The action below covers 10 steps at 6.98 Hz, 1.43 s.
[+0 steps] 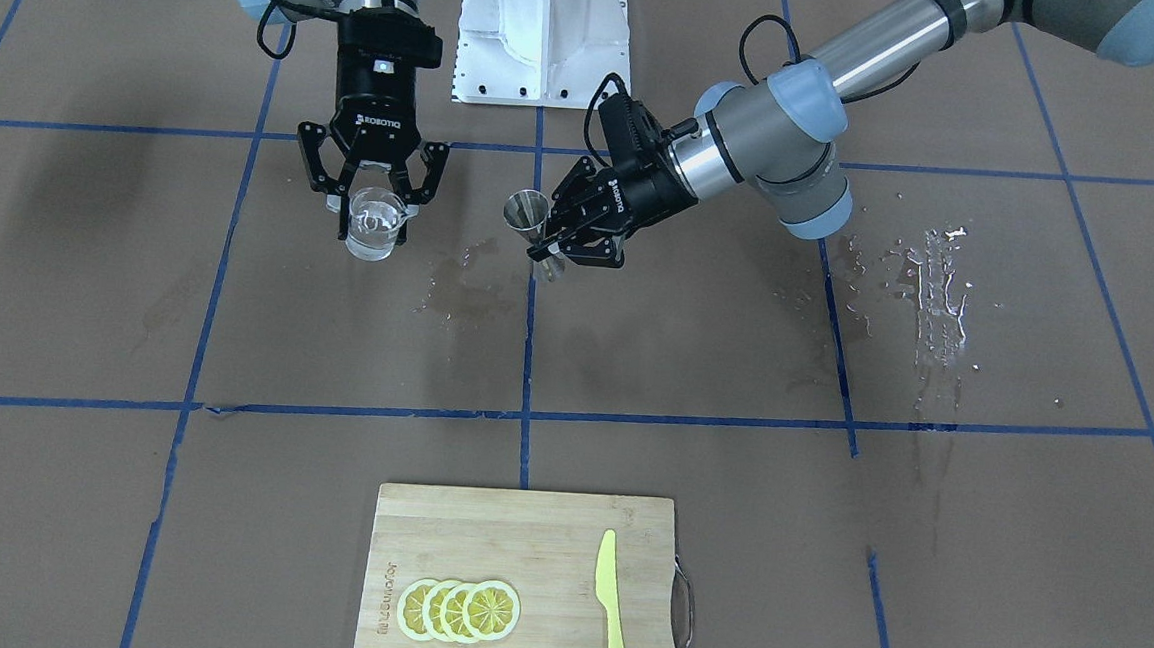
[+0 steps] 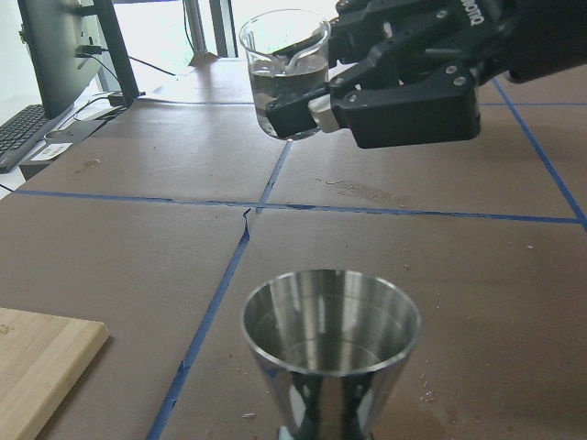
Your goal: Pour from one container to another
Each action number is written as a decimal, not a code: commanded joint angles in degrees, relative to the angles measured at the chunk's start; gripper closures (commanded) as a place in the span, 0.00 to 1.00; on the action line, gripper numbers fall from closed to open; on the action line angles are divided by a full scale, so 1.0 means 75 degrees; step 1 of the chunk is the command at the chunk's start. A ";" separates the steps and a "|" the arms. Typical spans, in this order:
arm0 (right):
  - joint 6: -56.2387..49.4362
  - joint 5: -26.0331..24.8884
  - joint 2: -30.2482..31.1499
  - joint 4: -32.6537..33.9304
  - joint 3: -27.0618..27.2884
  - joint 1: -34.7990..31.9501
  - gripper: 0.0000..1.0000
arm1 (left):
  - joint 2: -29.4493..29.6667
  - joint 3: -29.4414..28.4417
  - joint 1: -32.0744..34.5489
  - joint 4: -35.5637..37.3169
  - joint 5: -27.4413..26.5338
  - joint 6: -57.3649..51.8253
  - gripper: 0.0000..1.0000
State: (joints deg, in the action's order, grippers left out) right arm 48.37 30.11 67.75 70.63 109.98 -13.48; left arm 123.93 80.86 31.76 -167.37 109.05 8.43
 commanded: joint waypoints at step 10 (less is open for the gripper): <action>-0.2007 -0.0054 -0.0771 0.0825 -0.0027 0.0438 1.00 | 0.0012 0.0000 -0.0016 0.0004 -0.0009 0.0001 1.00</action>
State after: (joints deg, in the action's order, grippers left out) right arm 35.19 29.74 62.35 76.69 109.99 -10.24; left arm 124.01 80.86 31.64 -167.34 108.98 8.44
